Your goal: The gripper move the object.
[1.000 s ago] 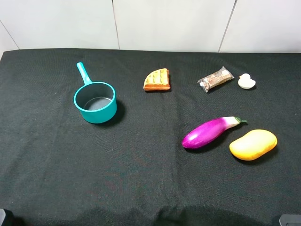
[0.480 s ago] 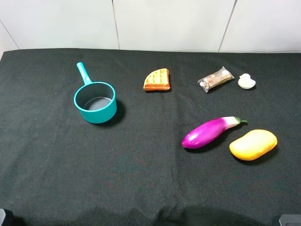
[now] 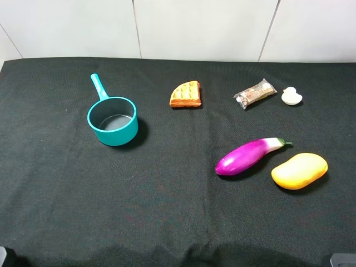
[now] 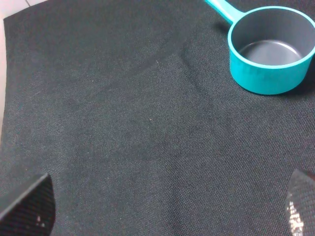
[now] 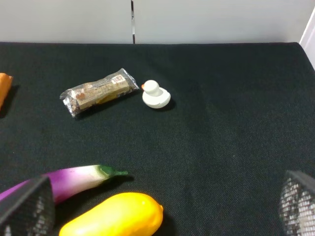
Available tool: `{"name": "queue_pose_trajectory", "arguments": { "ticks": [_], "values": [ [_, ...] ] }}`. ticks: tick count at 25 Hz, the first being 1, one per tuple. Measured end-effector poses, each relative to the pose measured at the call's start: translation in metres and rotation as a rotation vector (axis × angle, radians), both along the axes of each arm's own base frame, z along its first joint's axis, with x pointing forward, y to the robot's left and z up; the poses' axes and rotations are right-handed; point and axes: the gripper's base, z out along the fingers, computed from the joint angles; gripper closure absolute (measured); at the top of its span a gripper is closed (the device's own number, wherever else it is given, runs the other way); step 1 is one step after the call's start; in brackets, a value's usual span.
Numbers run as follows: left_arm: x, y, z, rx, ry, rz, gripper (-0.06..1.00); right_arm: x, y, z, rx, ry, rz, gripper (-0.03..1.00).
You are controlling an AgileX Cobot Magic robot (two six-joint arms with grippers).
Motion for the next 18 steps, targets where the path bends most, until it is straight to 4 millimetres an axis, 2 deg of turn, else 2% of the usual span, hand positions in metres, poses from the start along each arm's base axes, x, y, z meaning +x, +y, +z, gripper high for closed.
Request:
{"name": "queue_pose_trajectory", "arguments": {
  "ticks": [18],
  "values": [
    [0.0, 0.0, 0.0, 0.002, 0.0, -0.001, -0.05, 0.0, 0.0, 0.0, 0.0, 0.0, 0.0, 0.27]
  ]
}}
